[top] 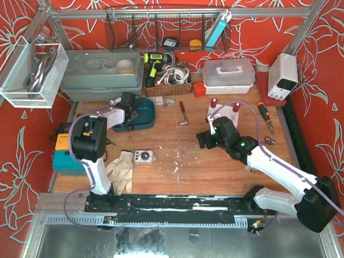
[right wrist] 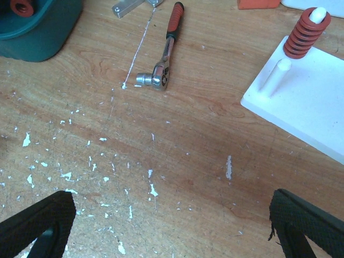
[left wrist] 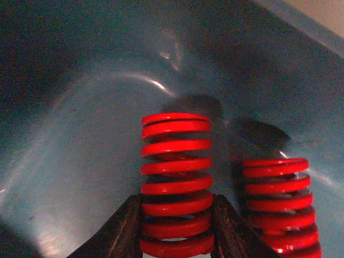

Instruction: Install the large spring

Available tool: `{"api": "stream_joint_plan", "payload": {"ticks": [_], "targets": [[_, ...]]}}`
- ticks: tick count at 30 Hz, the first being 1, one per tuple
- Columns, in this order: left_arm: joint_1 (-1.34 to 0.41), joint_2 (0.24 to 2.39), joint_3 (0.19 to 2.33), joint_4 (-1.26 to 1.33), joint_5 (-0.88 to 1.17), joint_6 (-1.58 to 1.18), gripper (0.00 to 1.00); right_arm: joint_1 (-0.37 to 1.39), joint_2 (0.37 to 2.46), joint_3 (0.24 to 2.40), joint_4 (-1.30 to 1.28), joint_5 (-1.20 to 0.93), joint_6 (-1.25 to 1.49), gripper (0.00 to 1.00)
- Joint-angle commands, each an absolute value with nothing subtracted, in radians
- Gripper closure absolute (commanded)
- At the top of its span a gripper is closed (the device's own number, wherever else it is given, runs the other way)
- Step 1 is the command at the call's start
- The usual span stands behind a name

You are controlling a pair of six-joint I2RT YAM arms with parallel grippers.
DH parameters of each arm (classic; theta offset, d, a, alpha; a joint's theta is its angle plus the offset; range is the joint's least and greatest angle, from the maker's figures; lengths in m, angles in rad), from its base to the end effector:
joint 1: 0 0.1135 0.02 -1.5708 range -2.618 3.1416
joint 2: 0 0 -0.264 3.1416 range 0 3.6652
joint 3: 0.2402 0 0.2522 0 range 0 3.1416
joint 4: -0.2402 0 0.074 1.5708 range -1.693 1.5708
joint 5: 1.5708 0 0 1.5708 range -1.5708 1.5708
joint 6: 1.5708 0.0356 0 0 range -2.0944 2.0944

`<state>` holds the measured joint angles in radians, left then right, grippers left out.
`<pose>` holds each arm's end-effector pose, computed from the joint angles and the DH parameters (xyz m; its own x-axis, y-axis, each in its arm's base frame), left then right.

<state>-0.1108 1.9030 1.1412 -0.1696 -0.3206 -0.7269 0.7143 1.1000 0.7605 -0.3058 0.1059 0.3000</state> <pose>0.3879 -0.0319 0.1509 -0.5415 -0.5743 -0.6139 -0.5912 0.7793 -0.2076 0.1827 0.1535 0.2580 -0.6078 -0.1380 -0.7820 -0.4271 0.8871 0.1754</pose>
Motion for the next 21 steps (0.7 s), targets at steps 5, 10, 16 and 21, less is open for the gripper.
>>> {"api": "stream_joint_plan", "payload": {"ticks": [5, 10, 16, 21], "targets": [[-0.106, 1.667, 1.045, -0.103, -0.324, -0.687, 0.81, 0.723, 1.078, 0.757, -0.290, 0.141, 0.291, 0.01], [-0.113, 1.488, 0.913, 0.080, -0.189, -0.598, 0.83, 0.723, 1.077, 0.754, -0.289, 0.137, 0.296, 0.01], [-0.182, 1.291, 0.756, 0.239, -0.114, -0.459, 0.85, 0.723, 1.056, 0.744, -0.283, 0.152, 0.298, 0.01], [-0.330, 1.183, 0.636, 0.369, -0.056, -0.298, 0.84, 0.723, 1.049, 0.730, -0.267, 0.161, 0.298, 0.01]]}}
